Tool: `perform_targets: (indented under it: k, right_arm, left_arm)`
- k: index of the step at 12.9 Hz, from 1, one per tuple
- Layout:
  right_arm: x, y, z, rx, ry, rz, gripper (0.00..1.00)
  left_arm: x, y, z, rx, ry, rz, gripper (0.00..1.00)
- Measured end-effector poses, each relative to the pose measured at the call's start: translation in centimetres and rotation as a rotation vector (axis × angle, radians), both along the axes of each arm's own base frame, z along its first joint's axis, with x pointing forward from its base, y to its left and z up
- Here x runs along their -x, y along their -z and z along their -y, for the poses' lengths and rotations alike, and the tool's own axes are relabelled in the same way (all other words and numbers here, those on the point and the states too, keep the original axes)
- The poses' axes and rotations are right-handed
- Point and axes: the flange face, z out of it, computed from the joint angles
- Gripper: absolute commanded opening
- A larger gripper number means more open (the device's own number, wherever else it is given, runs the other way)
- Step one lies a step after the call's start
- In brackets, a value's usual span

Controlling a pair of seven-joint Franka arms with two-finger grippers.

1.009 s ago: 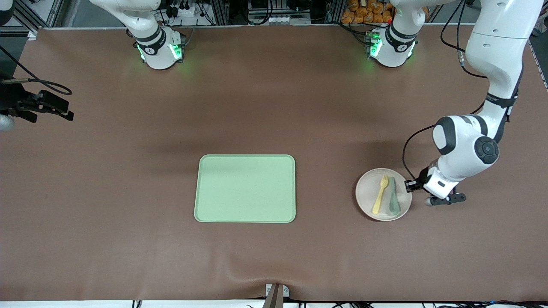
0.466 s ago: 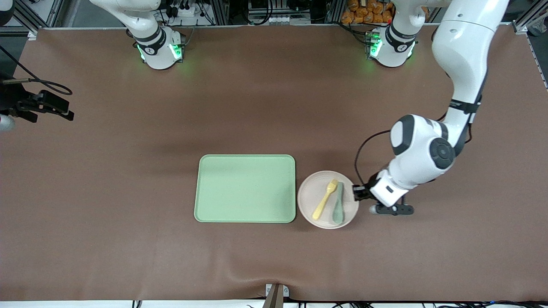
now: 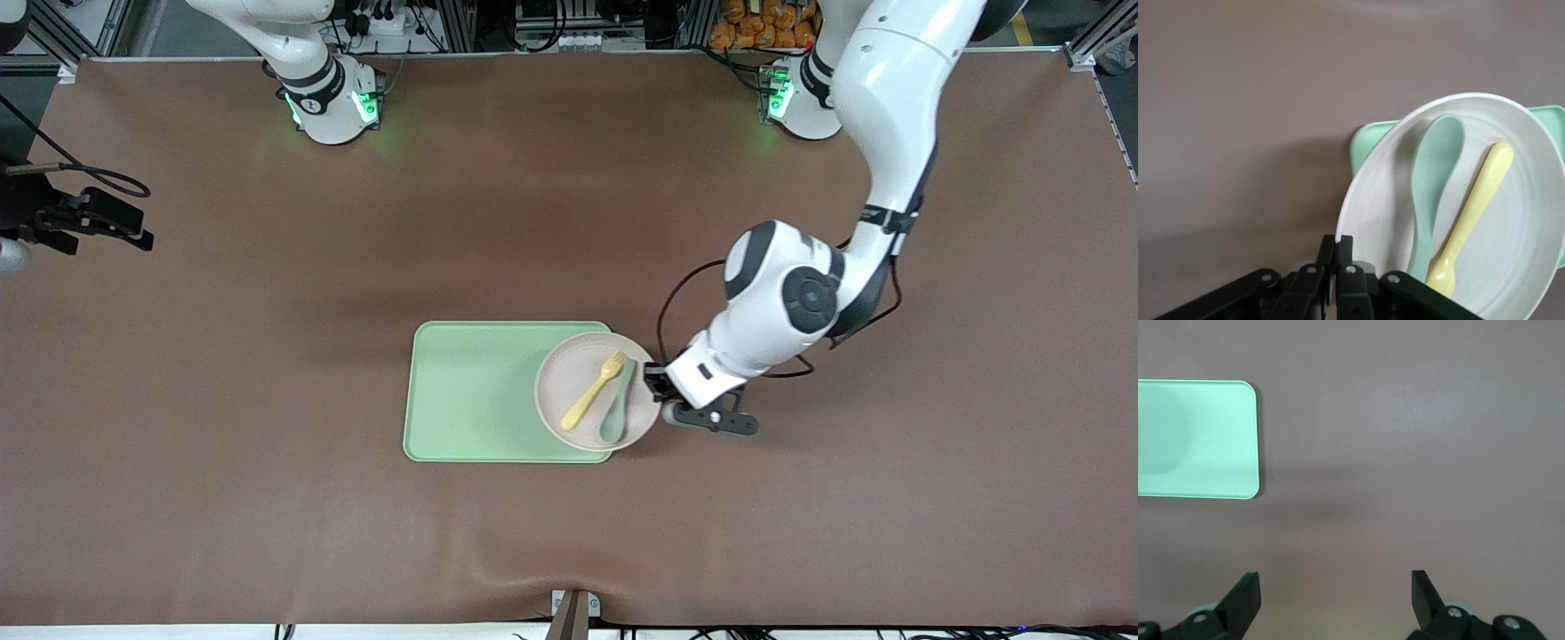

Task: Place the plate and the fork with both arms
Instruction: 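Slide the plate with the left gripper onto the green tray, then release the plate on the tray and open the left gripper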

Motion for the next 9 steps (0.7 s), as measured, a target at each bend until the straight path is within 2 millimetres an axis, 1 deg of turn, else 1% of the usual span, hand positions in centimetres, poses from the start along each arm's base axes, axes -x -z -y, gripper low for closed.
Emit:
perform_targets:
  k: [2, 4, 6, 7, 8, 9]
  right_arm:
    - [0.0, 0.0, 0.0, 0.0, 0.0, 0.0, 1.0]
    - [0.0, 0.0, 0.0, 0.0, -0.001, 0.0, 1.0]
    - [0.0, 0.0, 0.0, 0.0, -0.001, 0.0, 1.0]
    - [0.0, 0.0, 0.0, 0.0, -0.001, -0.001, 1.0]
    - [0.0, 0.0, 0.0, -0.001, -0.001, -0.001, 1.0]
    - [0.0, 0.0, 0.0, -0.001, -0.001, -0.001, 1.0]
  left_arm:
    - [0.2, 1.9, 3.3, 0.011, 0.003, -0.018, 0.0]
    - [1.4, 4.8, 6.6, 0.011, 0.003, -0.054, 0.0]
    - [2.6, 7.8, 9.2, 0.012, -0.021, -0.076, 0.0]
    - [2.9, 9.1, 9.9, 0.01, -0.041, -0.076, 0.0]
    - [3.1, 10.2, 10.2, -0.004, -0.056, -0.075, 0.0]
    - [3.0, 10.8, 10.1, -0.018, -0.077, -0.074, 0.0]
